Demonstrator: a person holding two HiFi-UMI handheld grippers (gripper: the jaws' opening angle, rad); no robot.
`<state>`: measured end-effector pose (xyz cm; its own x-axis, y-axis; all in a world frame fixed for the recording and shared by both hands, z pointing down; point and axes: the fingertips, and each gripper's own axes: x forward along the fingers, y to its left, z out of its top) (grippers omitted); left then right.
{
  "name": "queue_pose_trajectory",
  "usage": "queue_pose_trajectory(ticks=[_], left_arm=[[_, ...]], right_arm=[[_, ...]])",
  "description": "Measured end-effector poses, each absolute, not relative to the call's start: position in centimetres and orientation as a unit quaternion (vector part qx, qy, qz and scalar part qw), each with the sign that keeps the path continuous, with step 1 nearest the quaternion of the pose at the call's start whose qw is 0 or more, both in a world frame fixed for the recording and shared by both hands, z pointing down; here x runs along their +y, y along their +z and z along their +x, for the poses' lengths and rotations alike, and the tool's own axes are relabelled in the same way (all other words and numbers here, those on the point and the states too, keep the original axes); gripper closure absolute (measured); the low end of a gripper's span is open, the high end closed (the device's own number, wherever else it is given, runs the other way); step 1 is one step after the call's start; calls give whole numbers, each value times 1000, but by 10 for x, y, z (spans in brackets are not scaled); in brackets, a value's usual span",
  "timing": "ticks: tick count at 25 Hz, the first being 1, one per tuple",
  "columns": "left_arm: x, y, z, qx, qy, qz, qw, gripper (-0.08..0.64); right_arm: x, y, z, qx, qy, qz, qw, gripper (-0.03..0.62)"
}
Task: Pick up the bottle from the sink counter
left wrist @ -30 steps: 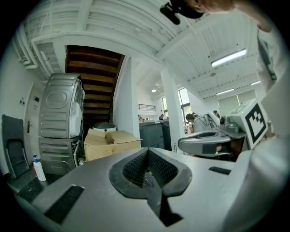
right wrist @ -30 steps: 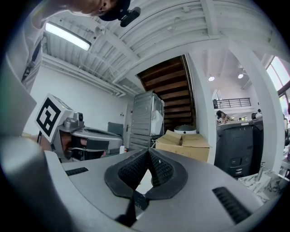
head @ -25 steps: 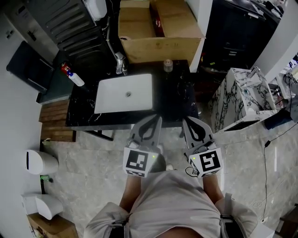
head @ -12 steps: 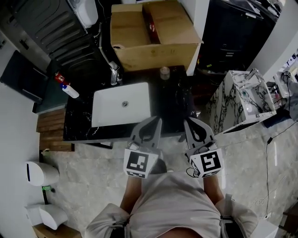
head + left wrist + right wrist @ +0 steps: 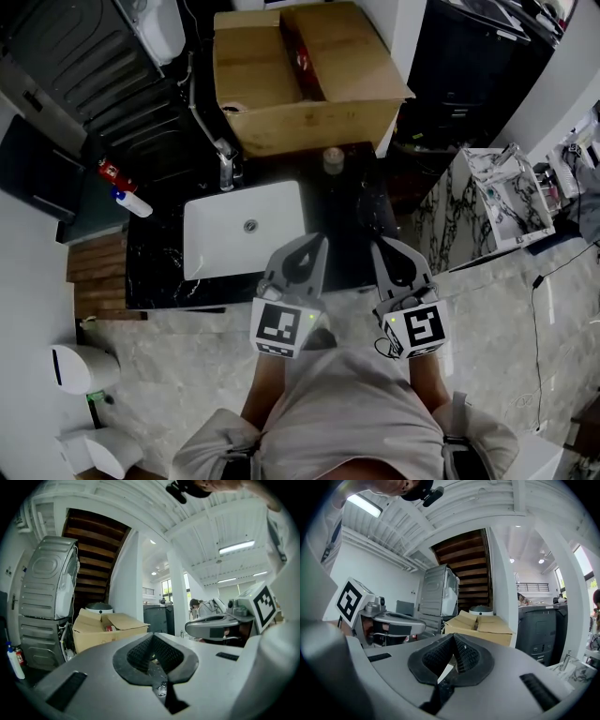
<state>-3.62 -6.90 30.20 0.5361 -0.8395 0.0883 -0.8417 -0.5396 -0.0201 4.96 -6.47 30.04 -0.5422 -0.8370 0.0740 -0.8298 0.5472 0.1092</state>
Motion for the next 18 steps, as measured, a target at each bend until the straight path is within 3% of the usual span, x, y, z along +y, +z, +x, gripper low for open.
queue_pose_trajectory(ticks=[18], left_arm=[[-134,329,-73,-439,54,896,34,558]], right_arm=[[-127,324,3,-861,-15,502,81,597]])
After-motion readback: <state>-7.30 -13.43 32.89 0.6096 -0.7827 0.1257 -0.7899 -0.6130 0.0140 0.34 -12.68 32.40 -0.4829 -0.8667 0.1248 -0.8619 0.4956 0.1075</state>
